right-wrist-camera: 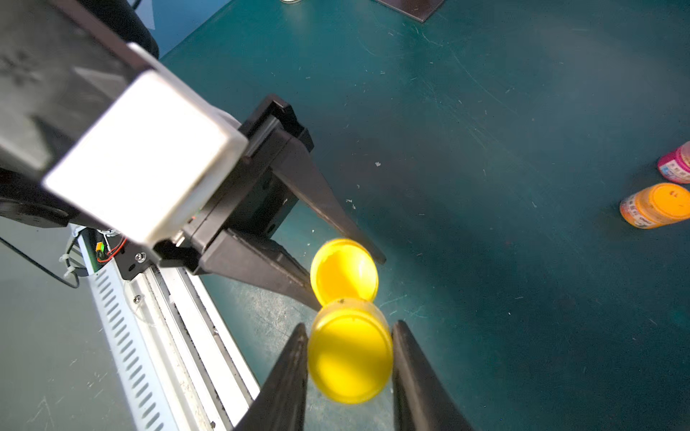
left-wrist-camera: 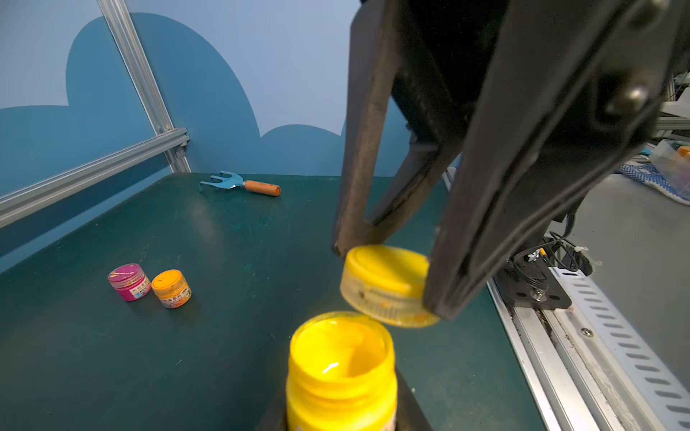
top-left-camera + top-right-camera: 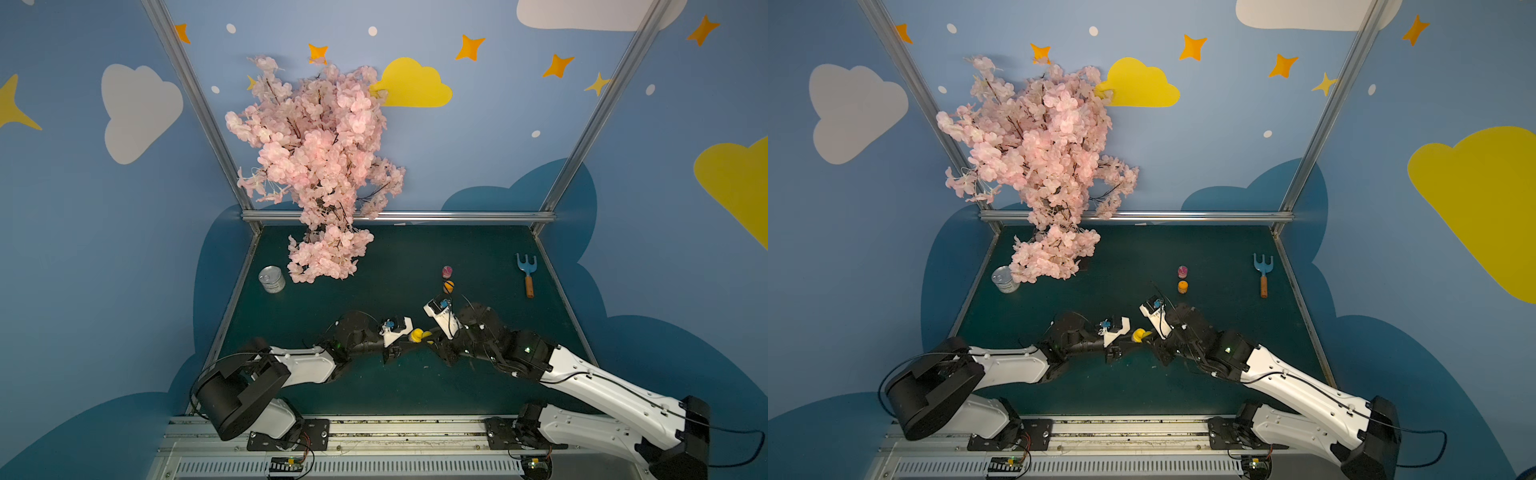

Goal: Close the paint jar lid
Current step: Close the lid on the paint jar.

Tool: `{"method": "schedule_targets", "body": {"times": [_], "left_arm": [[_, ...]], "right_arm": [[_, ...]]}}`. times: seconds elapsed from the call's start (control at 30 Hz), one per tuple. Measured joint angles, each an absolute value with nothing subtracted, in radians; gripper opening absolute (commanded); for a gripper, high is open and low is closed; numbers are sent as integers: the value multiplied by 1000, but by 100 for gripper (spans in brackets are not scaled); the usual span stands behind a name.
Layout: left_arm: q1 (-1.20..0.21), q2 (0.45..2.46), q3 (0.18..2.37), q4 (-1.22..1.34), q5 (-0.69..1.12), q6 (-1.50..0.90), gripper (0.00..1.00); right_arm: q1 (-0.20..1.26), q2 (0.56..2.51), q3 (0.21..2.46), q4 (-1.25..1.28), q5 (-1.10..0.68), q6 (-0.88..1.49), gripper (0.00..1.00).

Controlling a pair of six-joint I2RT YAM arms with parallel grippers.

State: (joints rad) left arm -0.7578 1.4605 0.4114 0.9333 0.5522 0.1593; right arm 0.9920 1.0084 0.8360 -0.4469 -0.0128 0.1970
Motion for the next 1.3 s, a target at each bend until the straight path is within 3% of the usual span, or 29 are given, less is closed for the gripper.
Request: {"method": "schedule_targets", "body": {"times": [1.3], "left_arm": [[-766, 1443, 411, 902, 549, 165, 33]], "right_arm": [[991, 1070, 836, -363, -21, 181, 33]]}}
